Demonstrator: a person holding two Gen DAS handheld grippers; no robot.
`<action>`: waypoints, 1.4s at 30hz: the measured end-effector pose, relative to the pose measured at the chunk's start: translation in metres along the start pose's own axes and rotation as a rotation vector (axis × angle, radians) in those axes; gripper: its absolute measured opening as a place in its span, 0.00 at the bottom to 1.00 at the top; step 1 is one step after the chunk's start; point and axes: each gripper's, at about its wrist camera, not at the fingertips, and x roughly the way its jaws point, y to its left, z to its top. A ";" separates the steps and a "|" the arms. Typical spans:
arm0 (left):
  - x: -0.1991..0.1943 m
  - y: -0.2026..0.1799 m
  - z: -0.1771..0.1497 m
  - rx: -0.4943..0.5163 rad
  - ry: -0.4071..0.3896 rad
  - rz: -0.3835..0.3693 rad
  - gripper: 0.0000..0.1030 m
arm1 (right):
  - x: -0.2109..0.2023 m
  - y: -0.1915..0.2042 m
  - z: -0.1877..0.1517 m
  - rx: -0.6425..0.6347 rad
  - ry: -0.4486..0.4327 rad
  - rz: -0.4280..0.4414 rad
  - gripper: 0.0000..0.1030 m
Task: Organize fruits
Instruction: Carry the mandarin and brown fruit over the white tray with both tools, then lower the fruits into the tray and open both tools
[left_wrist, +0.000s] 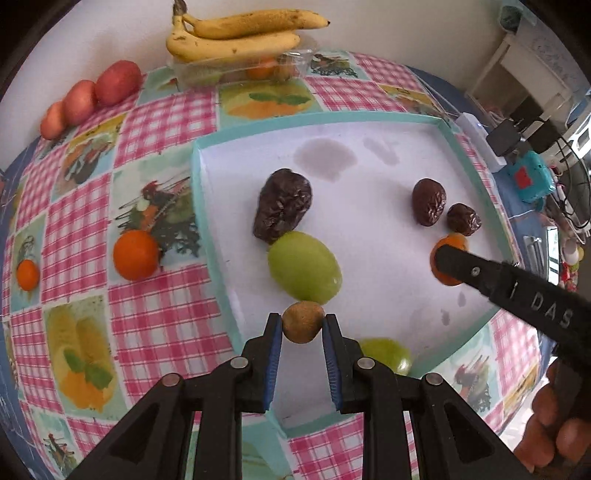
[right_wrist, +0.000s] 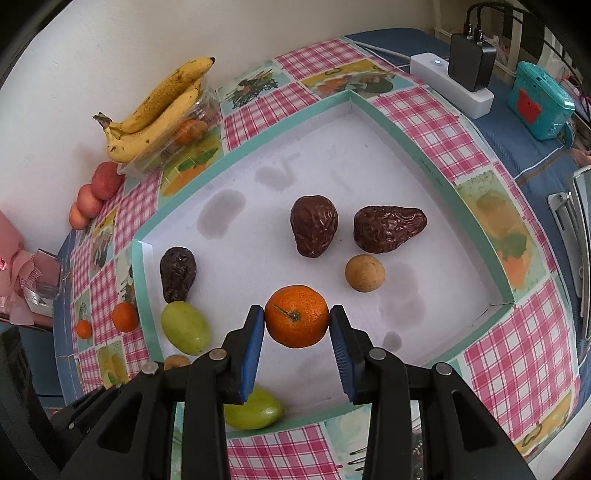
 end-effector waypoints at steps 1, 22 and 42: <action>0.002 -0.001 0.001 0.002 0.002 0.000 0.23 | 0.001 0.000 0.000 0.000 0.003 0.000 0.37; 0.026 -0.005 -0.011 0.007 0.045 0.028 0.23 | 0.027 -0.006 0.001 0.007 0.063 -0.044 0.37; 0.010 -0.002 -0.007 0.006 0.015 0.002 0.25 | 0.010 -0.005 0.002 0.005 0.024 -0.040 0.47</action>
